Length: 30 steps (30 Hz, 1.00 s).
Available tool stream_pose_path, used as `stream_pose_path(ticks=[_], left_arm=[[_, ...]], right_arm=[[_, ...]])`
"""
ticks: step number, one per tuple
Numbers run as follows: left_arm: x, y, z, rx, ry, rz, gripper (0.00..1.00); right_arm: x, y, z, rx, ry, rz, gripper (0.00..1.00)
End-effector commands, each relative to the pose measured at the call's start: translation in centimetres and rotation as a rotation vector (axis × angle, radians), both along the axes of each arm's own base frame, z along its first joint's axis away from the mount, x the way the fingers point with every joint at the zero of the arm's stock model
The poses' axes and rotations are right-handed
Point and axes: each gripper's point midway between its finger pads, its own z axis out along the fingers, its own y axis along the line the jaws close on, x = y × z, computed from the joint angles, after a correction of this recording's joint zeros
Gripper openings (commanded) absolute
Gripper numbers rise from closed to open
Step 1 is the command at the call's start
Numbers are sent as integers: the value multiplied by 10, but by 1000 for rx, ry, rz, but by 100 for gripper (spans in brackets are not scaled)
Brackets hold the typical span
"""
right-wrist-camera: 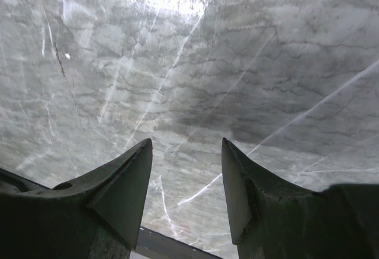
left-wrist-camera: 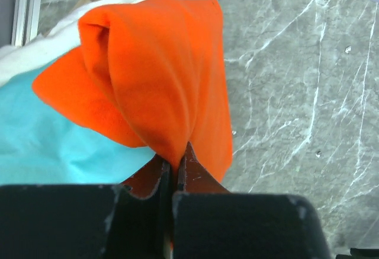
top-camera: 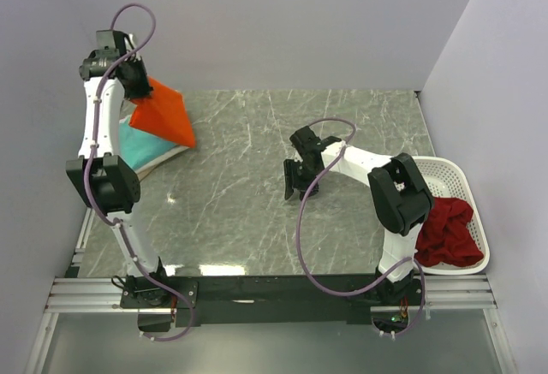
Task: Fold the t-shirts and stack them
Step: Neatly place the folded tshirt to the corner
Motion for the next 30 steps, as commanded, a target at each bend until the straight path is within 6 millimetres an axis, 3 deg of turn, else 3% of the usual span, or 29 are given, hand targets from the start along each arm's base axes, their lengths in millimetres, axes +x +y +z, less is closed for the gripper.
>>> stream_pose_path(ticks=[1, 4, 15, 30], left_arm=[[-8, 1, 43, -50, -128, -32, 0], [-9, 17, 29, -54, -112, -6, 0], [-19, 72, 14, -57, -120, 100, 0], [-62, 134, -44, -23, -24, 314, 0]], right_arm=[[5, 6, 18, 56, -48, -5, 57], [6, 7, 19, 62, -49, -4, 57], [-2, 5, 17, 70, -44, -9, 57], [-5, 3, 17, 72, -41, -5, 57]])
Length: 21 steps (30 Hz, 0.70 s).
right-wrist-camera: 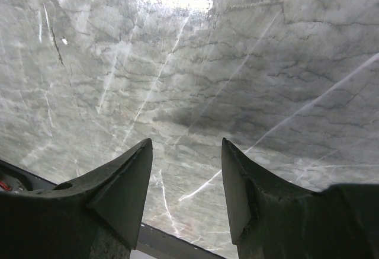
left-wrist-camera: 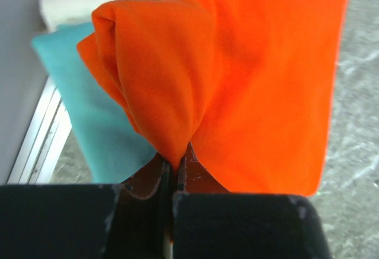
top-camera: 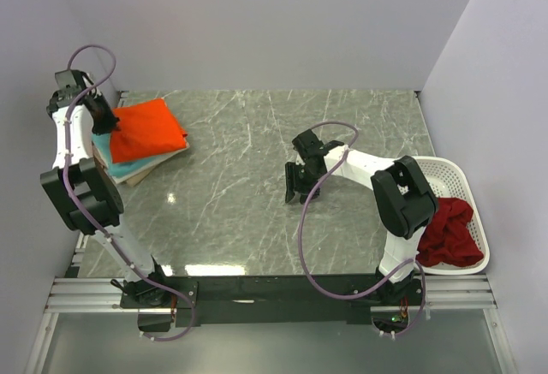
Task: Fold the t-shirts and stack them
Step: Neatly place the folded tshirt to the corner, then reset both grippers
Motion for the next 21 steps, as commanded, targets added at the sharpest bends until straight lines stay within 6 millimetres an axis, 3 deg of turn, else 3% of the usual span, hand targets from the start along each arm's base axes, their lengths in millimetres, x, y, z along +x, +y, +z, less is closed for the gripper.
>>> stream_pose_path(ticks=[1, 3, 4, 7, 9, 10, 13, 15, 16, 18, 21], left_arm=[[-4, 24, 27, 69, -82, 86, 2], [-8, 32, 25, 61, -70, 118, 18], [-10, 37, 23, 59, -58, 151, 44], [-16, 42, 35, 75, -72, 212, 81], [-18, 40, 44, 77, -101, 222, 98], [-20, 38, 58, 82, -142, 232, 99], [-28, 29, 71, 84, -187, 235, 99], [-31, 18, 71, 82, -202, 221, 99], [-32, 11, 83, 91, -242, 210, 99], [-37, -3, 76, 74, -240, 188, 99], [-46, -36, 87, 58, -299, 137, 99]], right_arm=[[6, 4, 20, 42, -50, 0, 58], [6, 4, 22, 43, -58, 4, 58], [6, 4, 25, 46, -63, 5, 59], [8, 3, 35, 49, -90, 1, 61], [9, 1, 41, 48, -105, -5, 62], [9, 0, 47, 50, -122, -5, 62], [11, -2, 59, 55, -154, -8, 62], [11, -3, 65, 52, -167, -9, 62], [12, -5, 71, 54, -186, -11, 62], [12, -6, 76, 52, -199, -12, 62], [14, -10, 86, 49, -237, -22, 62]])
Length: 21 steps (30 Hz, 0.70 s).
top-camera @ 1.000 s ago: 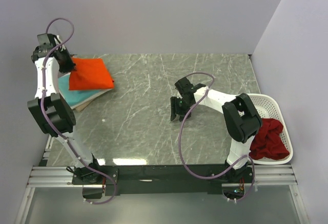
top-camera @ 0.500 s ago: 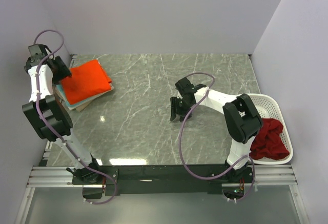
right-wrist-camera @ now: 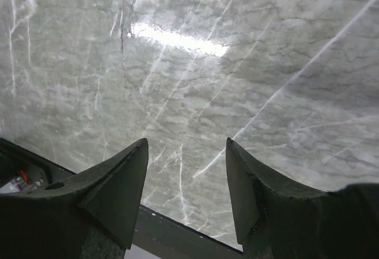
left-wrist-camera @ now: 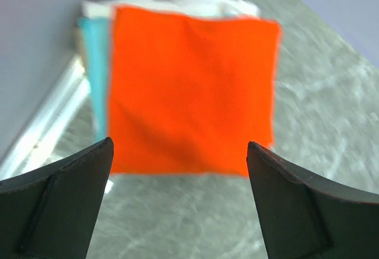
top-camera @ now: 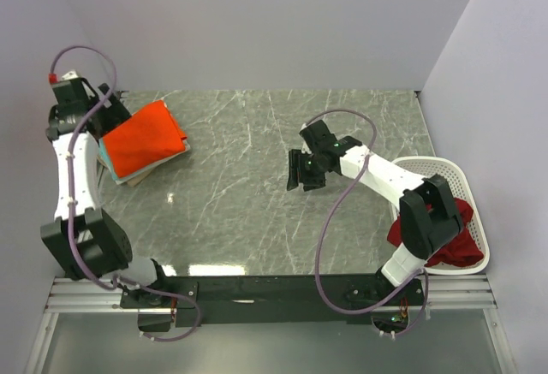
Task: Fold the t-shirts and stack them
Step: Reset both grippers
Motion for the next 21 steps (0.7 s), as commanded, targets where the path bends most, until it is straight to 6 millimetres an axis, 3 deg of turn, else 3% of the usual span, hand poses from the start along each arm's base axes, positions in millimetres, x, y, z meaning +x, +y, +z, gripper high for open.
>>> stream_pose_path(ticks=[1, 3, 4, 6, 7, 8, 9, 10, 11, 13, 14, 19, 21], left_arm=[[-1, -41, 9, -15, -89, -69, 99], [-5, -61, 10, -33, -113, -96, 99], [-9, -82, 19, -30, -145, -138, 99], [-16, -106, 12, -51, -160, -164, 99], [-22, -133, 21, -60, -200, -220, 99], [-30, -142, 7, -56, -184, -212, 100], [-36, -144, 20, -51, -256, -178, 99], [-42, -176, 19, -64, -272, -246, 99], [-51, -185, 3, -75, -257, -250, 100], [-66, -212, 7, -99, -306, -285, 99], [-73, -220, -6, -101, -286, -298, 99], [-105, -253, -29, -105, -244, -352, 100], [-113, -254, -39, -96, -225, -345, 99]], right_arm=[[7, -7, 26, -4, -92, -17, 62], [9, -11, 30, -6, -114, -31, 62], [9, -11, 34, 2, -134, -35, 62], [11, -15, 38, -1, -162, -60, 62], [12, -17, 42, 10, -187, -73, 62], [12, -18, 44, 14, -199, -91, 62], [13, -21, 45, 9, -216, -104, 62], [15, -23, 50, 19, -247, -120, 62], [15, -25, 52, 21, -258, -134, 62], [16, -31, 57, 22, -298, -165, 62], [15, -33, 59, 27, -308, -177, 62], [12, -50, 70, 29, -388, -253, 62], [11, -56, 75, 32, -415, -280, 62]])
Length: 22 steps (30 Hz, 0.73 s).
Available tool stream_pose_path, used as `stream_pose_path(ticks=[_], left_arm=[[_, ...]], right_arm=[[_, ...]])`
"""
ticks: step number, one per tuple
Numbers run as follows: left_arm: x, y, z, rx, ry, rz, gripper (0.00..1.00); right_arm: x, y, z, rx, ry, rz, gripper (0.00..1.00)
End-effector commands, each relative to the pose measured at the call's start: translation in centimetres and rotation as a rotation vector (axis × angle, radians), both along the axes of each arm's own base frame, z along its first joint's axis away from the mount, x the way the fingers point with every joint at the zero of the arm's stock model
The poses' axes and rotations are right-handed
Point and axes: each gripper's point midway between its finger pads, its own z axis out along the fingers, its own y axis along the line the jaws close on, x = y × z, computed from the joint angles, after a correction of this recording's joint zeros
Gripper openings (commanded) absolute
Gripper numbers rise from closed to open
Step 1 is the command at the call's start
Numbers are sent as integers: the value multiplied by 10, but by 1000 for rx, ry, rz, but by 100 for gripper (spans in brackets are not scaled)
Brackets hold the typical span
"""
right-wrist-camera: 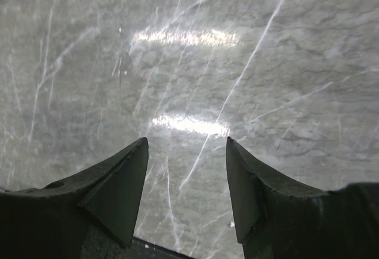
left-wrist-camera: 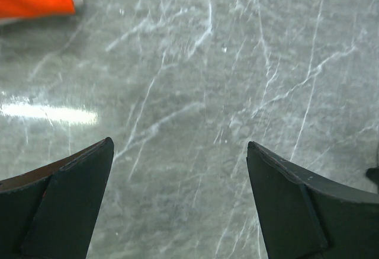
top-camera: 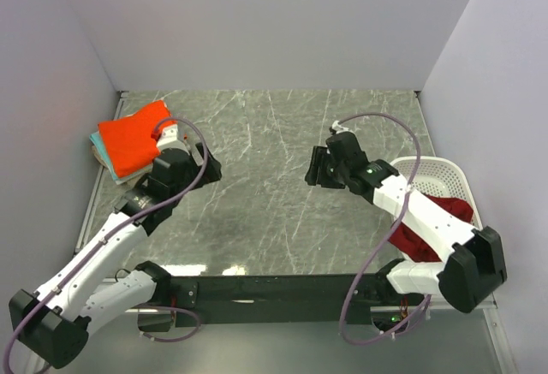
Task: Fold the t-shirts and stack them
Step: Reset both grippers
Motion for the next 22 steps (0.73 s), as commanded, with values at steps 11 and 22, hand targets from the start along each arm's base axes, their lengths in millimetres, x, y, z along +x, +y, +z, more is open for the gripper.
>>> stream_pose_path(ticks=[11, 22], left_arm=[[-4, -8, 0, -24, -80, 54, 99], [5, -16, 1, -11, -100, 22, 100]], right_arm=[[-2, -48, 9, -16, -146, -240, 62], [-15, -72, -4, -35, -122, -347, 62]])
